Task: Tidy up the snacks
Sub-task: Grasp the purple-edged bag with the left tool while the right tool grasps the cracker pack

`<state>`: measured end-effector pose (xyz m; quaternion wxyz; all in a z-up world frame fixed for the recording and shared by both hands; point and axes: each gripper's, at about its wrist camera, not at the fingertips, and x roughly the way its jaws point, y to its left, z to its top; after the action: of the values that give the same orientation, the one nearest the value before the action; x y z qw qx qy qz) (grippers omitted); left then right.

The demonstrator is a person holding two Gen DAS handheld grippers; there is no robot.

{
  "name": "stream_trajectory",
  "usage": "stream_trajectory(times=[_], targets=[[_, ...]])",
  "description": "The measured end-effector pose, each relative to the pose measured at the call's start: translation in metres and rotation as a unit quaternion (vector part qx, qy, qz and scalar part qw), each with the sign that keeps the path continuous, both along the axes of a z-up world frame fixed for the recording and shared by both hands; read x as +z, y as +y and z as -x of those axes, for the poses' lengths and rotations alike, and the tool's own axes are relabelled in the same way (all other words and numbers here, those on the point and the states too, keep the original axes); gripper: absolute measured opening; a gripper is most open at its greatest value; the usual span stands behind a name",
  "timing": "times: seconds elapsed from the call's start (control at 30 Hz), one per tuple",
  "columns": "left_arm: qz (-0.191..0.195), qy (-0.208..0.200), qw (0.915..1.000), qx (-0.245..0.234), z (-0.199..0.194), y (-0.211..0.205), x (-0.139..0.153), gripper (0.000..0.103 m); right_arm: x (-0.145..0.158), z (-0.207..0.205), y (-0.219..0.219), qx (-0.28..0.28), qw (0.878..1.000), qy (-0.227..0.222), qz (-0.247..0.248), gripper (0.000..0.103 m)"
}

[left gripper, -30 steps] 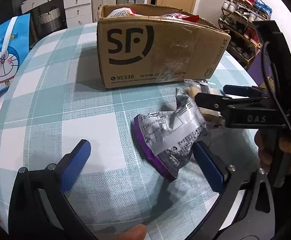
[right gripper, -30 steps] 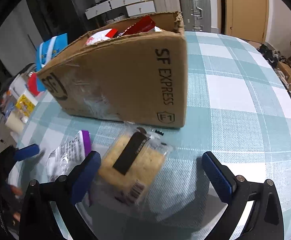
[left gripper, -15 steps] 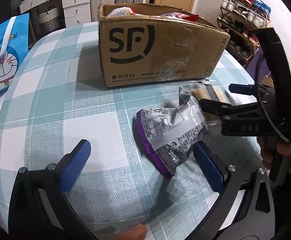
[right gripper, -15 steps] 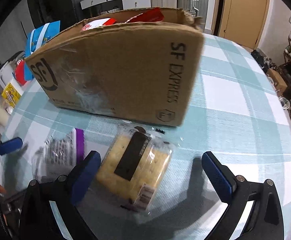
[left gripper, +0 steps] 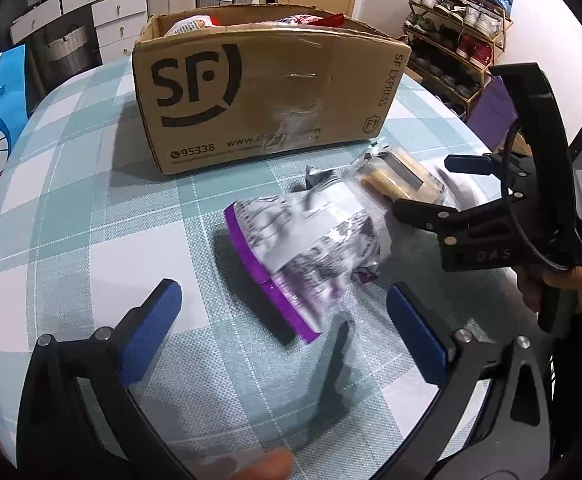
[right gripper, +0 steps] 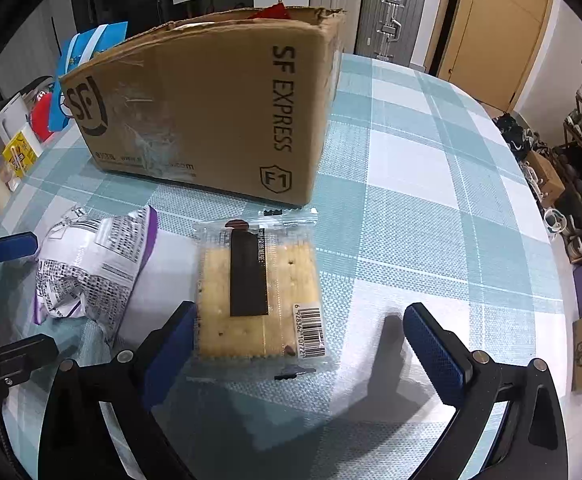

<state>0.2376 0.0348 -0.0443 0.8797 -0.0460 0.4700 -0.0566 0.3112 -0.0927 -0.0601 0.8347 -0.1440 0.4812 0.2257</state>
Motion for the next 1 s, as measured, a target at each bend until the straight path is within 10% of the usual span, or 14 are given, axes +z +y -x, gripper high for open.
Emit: stream_trajectory(times=[0.2, 0.43, 1.0], targets=[[0.001, -0.001, 1.0, 0.008, -0.002, 0.005, -0.001, 0.102, 0.004, 0.014, -0.001, 0.021, 1.0, -0.01, -0.007, 0.101], [0.006, -0.015, 0.9998, 0.011, -0.001, 0.011, 0.004, 0.102, 0.012, 0.032, 0.01, 0.051, 0.998, 0.002, -0.025, 0.059], [-0.008, -0.041, 0.9991, -0.006, -0.026, -0.001, 0.013, 0.102, 0.043, 0.044, -0.026, 0.065, 0.994, -0.013, -0.087, 0.059]])
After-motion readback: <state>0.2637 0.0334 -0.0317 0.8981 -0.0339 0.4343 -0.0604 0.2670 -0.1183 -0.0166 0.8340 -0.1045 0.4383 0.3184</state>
